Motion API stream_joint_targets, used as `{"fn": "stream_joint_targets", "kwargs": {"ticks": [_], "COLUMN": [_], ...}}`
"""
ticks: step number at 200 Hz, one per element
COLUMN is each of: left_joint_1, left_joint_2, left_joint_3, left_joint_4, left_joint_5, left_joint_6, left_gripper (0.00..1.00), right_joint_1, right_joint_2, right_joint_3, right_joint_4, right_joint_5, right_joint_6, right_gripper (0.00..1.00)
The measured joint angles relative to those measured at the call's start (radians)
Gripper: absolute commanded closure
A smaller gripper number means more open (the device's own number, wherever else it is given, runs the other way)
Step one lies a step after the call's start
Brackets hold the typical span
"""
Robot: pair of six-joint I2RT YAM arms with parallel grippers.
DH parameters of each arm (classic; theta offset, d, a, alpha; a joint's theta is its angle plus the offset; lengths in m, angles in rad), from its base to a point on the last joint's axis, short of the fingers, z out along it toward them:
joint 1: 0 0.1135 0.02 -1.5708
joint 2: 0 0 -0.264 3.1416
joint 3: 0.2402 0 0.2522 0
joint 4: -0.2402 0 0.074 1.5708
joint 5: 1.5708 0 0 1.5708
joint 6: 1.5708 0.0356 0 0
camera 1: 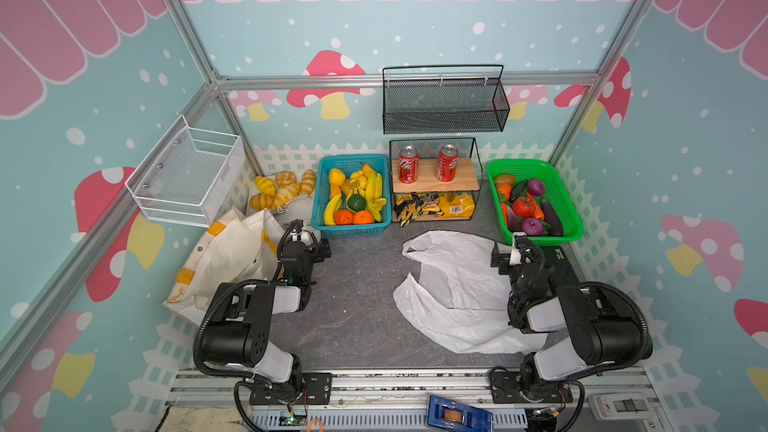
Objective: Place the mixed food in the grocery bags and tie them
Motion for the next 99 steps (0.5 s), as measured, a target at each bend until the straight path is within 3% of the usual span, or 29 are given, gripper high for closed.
{"fn": "stream_joint_targets", "kwargs": {"ticks": [50, 77, 99], "left_joint_1": [0.000, -0.010, -0.017], "left_joint_2": [-0.036, -0.225, -0.375], "left_joint_3": [-0.031, -0.031, 0.038], "left_joint_4": [0.007, -0.127, -0.267], "left_joint_5": [0.029, 0.019, 0.002], "left_joint_6": [0.009, 0.003, -0.117], "left_gripper": [0.01, 0.00, 0.05], "right_joint_1": [0.005, 0.012, 0.014], "right_joint_2": [-0.055, -0.303, -0.499], "right_joint_3": [-0.007, -0.007, 0.026], "right_joint_4": [-0.029, -0.148, -0.284], "right_joint_5": [0.029, 0.074, 0.075], "right_joint_6": [0.000, 0.035, 0.124], "right_gripper": [0.01, 0.07, 0.12]}}
